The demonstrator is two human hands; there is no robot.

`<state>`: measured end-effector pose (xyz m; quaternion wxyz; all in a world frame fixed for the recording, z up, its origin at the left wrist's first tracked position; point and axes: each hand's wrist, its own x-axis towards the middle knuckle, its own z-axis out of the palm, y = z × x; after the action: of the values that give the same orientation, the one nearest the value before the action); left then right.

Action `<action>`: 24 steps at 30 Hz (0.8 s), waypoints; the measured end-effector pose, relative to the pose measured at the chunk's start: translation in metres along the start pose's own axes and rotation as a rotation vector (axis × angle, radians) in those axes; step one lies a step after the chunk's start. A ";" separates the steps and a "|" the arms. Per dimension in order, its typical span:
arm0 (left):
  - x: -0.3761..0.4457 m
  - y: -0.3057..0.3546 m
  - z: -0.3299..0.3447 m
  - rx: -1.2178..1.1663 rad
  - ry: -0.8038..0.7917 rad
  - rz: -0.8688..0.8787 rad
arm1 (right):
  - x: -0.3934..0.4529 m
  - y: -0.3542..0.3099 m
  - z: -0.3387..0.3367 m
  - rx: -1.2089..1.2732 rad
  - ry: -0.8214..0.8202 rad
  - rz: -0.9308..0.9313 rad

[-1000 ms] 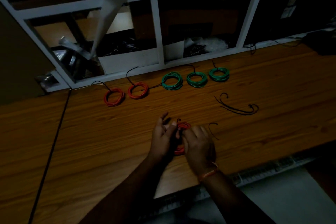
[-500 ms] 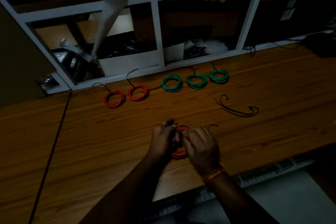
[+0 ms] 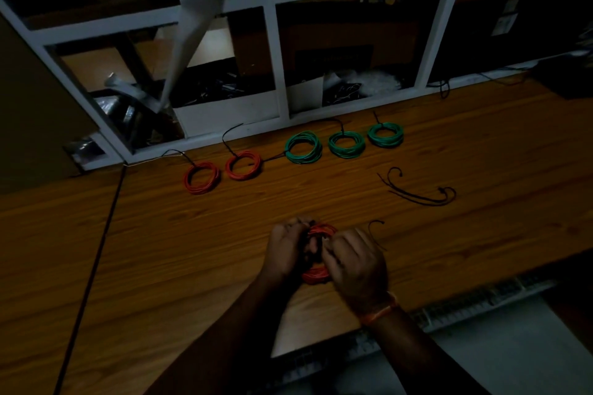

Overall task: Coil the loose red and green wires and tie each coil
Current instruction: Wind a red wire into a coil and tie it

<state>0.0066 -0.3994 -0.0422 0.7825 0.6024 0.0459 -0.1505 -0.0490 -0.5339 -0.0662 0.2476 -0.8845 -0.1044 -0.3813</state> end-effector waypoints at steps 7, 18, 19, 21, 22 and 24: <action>-0.001 0.000 -0.001 0.027 -0.001 0.055 | 0.006 -0.006 -0.007 0.186 -0.002 0.166; 0.005 -0.012 -0.006 0.014 0.022 0.088 | 0.022 -0.011 -0.007 0.658 -0.115 0.640; 0.004 -0.012 -0.006 0.003 0.033 0.085 | 0.023 -0.013 -0.007 0.661 -0.109 0.649; 0.003 -0.012 -0.004 -0.004 0.049 0.090 | 0.024 -0.015 -0.007 0.658 -0.101 0.666; 0.002 -0.011 -0.004 0.004 0.054 0.099 | 0.024 -0.016 -0.008 0.656 -0.099 0.673; 0.001 -0.010 -0.003 0.026 0.066 0.105 | 0.024 -0.018 -0.010 0.640 -0.098 0.693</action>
<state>0.0050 -0.3991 -0.0531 0.7794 0.6189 0.0381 -0.0898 -0.0455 -0.5238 -0.0369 0.6152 -0.7635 0.0732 -0.1825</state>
